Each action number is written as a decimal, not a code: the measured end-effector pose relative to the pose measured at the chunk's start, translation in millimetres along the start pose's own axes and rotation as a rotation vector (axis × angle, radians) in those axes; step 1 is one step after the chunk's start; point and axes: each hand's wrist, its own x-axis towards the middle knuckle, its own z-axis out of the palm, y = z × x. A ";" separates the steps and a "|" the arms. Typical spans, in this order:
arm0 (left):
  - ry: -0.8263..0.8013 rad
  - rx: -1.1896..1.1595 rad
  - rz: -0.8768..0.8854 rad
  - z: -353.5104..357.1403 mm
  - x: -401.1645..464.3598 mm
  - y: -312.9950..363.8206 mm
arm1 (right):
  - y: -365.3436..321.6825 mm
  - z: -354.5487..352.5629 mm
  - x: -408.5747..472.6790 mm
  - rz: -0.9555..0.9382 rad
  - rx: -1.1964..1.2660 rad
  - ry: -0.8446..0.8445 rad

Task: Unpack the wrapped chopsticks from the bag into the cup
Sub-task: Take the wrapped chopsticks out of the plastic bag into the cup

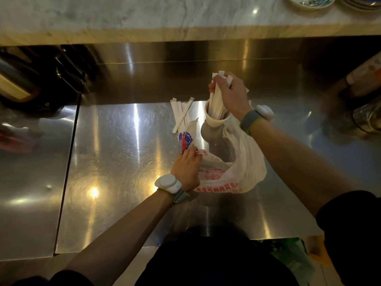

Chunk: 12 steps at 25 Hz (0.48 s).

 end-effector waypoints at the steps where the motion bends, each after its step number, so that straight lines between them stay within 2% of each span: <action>1: -0.002 0.000 0.002 -1.0 -0.2 -0.2 | 1.9 0.4 -0.9 0.005 -0.002 -0.007; 6: -0.026 0.005 0.002 -3.1 -3.3 0.5 | 5.1 -0.8 -5.2 -0.018 -0.034 -0.039; 12: -0.024 0.012 0.011 -3.6 -7.3 1.8 | -19.6 -25.7 -9.2 -0.185 -0.107 0.039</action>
